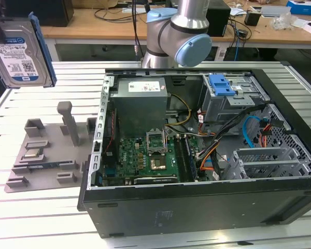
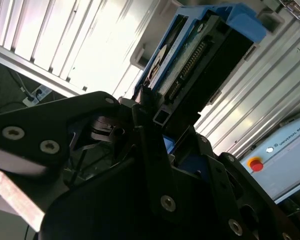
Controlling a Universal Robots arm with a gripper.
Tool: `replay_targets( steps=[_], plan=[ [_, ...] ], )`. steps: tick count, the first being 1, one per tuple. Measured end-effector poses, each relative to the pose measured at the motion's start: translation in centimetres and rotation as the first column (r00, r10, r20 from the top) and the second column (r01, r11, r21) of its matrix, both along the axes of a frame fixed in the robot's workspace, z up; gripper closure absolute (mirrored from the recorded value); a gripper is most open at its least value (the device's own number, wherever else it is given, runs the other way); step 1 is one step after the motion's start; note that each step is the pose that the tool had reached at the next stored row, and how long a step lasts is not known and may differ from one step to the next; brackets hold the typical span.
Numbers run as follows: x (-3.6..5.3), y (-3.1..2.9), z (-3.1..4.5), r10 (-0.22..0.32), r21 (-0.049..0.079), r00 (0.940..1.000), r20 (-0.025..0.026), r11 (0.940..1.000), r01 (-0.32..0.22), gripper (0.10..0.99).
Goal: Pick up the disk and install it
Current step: 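Pick up the disk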
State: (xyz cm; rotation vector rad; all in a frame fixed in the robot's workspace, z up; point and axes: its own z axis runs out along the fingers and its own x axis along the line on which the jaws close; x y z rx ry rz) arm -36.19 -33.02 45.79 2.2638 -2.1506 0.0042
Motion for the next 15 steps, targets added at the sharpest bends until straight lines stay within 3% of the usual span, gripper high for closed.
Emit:
replay_targets(
  steps=[13,15],
  plan=[
    [0.00,0.11,3.76,0.000,0.000,1.0000,0.0000,1.0000,0.000,0.718],
    [0.01,0.14,4.81,0.000,0.000,1.0000,-0.0001,1.0000,0.000,0.718]
  ],
)
